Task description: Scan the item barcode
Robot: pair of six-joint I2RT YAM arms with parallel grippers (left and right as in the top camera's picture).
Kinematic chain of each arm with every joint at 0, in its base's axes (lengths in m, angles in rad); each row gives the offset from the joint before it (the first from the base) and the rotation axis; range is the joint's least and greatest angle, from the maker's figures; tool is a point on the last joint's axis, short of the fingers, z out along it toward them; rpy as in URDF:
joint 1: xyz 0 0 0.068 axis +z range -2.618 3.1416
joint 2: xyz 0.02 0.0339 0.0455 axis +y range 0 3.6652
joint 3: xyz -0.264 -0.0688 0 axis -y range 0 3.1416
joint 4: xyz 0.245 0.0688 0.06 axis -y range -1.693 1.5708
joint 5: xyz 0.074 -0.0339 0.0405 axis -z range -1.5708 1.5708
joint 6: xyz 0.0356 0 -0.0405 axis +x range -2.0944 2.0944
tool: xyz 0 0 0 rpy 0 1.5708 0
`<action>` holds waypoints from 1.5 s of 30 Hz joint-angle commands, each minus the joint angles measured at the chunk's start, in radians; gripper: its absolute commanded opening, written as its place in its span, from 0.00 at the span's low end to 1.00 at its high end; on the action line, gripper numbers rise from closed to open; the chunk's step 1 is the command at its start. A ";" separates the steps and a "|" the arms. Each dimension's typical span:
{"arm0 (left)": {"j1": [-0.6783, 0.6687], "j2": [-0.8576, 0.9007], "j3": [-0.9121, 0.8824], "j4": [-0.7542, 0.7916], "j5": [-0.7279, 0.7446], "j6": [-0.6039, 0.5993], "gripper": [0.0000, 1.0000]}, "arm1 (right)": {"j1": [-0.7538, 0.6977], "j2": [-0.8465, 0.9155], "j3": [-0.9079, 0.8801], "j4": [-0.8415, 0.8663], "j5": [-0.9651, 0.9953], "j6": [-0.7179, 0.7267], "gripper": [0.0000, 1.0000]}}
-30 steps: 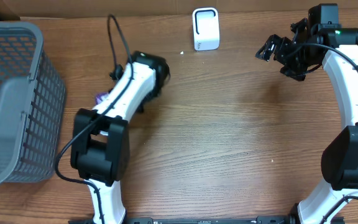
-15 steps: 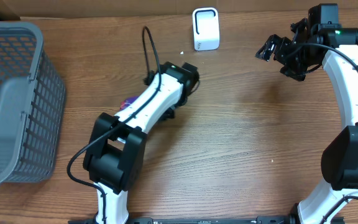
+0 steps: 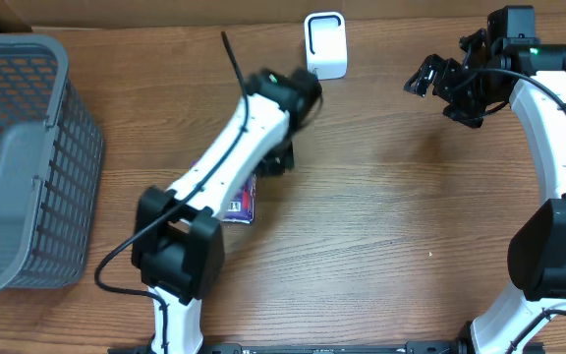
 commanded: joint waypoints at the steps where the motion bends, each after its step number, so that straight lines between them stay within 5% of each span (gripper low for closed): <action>1: 0.096 -0.007 0.083 -0.034 -0.097 0.040 0.45 | 0.000 -0.012 0.013 0.006 -0.001 -0.003 1.00; 6: 0.227 -0.003 0.052 0.020 -0.096 0.034 0.15 | 0.000 -0.012 0.013 0.006 -0.001 -0.003 1.00; 10: 0.312 -0.003 -0.035 0.091 -0.095 0.034 0.04 | 0.000 -0.012 0.013 0.006 -0.001 -0.003 1.00; 18: 0.417 -0.001 -0.197 0.210 -0.088 0.034 0.04 | 0.000 -0.012 0.013 0.006 -0.001 -0.003 1.00; 24: 0.435 -0.001 -0.296 0.286 0.116 0.089 0.04 | 0.000 -0.012 0.013 0.006 -0.001 -0.003 1.00; 39: 0.288 -0.001 -0.401 0.425 0.608 0.135 0.04 | 0.000 -0.012 0.013 0.006 -0.001 -0.003 1.00; 45: 0.247 -0.001 -0.362 0.442 0.616 0.133 0.04 | 0.000 -0.012 0.013 0.006 -0.001 -0.003 1.00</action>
